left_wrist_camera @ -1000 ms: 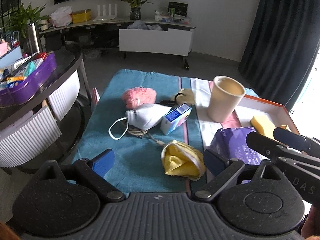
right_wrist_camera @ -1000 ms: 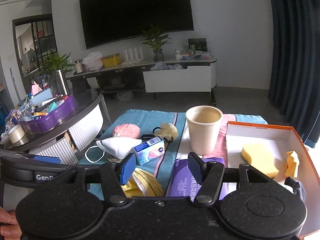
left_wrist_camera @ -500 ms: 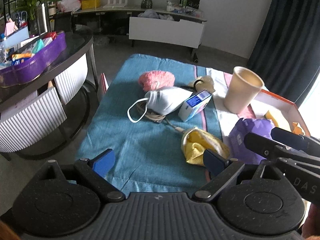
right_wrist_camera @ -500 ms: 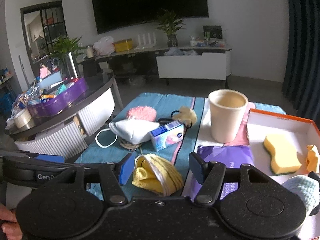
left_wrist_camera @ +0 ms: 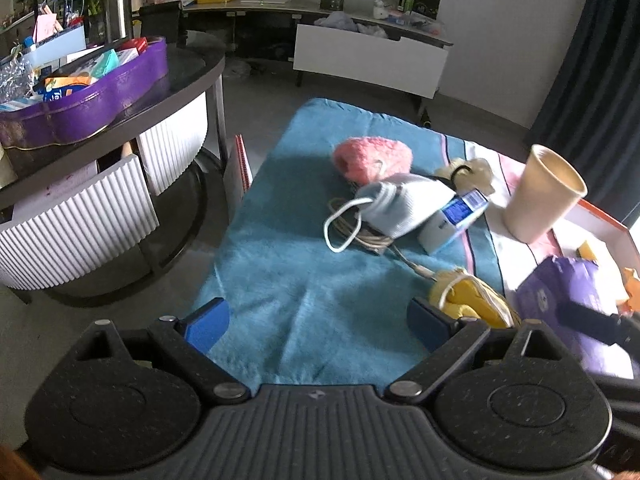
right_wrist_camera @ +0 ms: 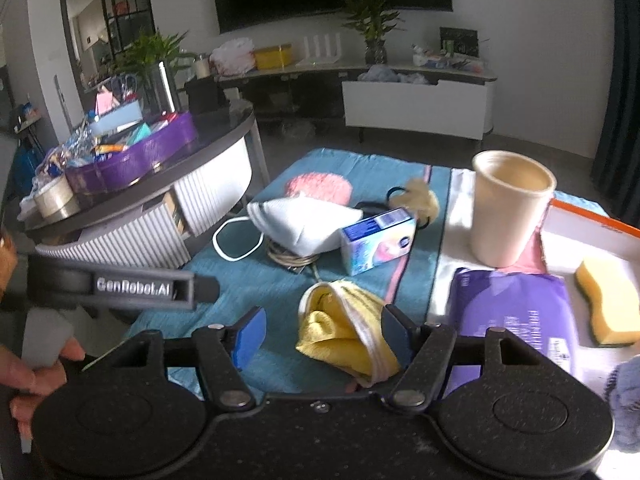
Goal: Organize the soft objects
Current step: 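Grasp the white face mask with the left tool while the right tool grasps the yellow cloth, then carry the white mask and yellow cloth in both tools over the white box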
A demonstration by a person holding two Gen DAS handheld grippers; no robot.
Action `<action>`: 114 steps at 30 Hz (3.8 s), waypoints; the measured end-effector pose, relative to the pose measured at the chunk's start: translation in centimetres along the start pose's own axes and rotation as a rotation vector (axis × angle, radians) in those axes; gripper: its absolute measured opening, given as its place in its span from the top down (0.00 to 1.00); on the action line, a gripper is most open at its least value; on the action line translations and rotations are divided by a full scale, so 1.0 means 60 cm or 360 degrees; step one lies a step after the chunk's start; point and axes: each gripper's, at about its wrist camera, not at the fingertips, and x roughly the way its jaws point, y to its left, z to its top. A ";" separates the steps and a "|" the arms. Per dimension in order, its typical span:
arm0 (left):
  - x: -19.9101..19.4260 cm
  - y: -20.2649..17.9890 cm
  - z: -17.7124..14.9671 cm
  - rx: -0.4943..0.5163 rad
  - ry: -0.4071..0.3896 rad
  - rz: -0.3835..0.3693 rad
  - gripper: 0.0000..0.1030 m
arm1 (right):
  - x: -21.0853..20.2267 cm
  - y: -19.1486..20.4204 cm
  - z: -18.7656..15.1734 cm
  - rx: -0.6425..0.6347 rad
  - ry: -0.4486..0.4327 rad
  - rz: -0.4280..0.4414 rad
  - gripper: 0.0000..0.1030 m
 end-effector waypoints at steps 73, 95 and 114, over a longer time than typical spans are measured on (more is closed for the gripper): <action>-0.065 -0.133 0.032 0.0035 -0.0285 -0.0430 0.59 | -0.171 -0.123 0.026 0.0193 -0.0367 -0.0285 0.83; -0.058 -0.273 0.031 0.0192 -0.0252 -0.0569 0.59 | -0.226 -0.237 0.000 0.0370 -0.0451 -0.0445 0.83; -0.043 -0.371 0.031 0.0311 -0.0230 -0.0644 0.59 | -0.250 -0.326 -0.025 0.0470 -0.0473 -0.0565 0.83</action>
